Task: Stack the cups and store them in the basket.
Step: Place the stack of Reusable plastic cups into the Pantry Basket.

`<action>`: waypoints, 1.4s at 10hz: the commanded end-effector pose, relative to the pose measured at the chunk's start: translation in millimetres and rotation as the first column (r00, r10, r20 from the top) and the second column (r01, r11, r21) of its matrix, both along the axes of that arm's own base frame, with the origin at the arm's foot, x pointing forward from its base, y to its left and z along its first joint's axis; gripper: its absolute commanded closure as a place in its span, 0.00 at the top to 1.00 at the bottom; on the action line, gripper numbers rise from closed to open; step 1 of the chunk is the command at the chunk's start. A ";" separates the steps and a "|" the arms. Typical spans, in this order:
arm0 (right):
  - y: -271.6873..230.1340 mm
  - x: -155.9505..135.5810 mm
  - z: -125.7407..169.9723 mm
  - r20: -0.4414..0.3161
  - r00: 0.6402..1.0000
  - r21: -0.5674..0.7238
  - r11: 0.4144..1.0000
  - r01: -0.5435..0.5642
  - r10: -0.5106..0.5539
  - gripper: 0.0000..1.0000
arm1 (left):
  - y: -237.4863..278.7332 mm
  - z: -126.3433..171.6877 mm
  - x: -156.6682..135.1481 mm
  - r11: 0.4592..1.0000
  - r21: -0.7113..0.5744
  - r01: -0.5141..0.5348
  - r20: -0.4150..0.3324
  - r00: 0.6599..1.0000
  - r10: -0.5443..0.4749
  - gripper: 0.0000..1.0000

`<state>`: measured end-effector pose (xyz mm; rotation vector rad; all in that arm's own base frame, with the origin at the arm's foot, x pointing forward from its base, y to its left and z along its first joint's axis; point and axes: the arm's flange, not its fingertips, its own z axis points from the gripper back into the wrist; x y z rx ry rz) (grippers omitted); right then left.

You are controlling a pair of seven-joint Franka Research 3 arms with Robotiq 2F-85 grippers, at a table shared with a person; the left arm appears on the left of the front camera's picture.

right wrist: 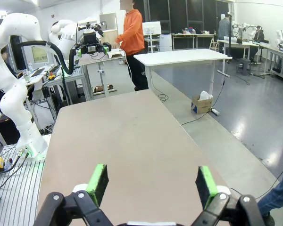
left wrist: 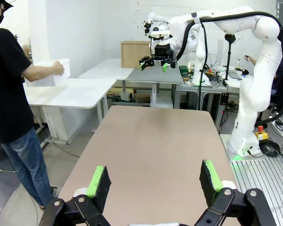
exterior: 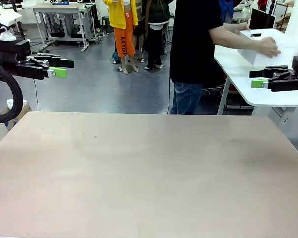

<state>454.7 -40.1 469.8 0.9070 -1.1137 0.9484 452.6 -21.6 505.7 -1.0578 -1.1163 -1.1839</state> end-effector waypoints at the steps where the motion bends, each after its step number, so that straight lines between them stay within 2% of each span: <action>1: 1.4 0.1 4.5 -0.016 1.000 0.003 1.000 0.018 -0.018 1.00 | 0.4 1.6 0.7 1.000 0.007 -0.004 -0.008 1.000 0.004 1.00; 14: 1.4 0.1 4.5 -0.016 1.000 0.003 1.000 0.018 -0.018 1.00 | 0.4 1.6 0.7 1.000 0.007 -0.004 -0.008 1.000 0.004 1.00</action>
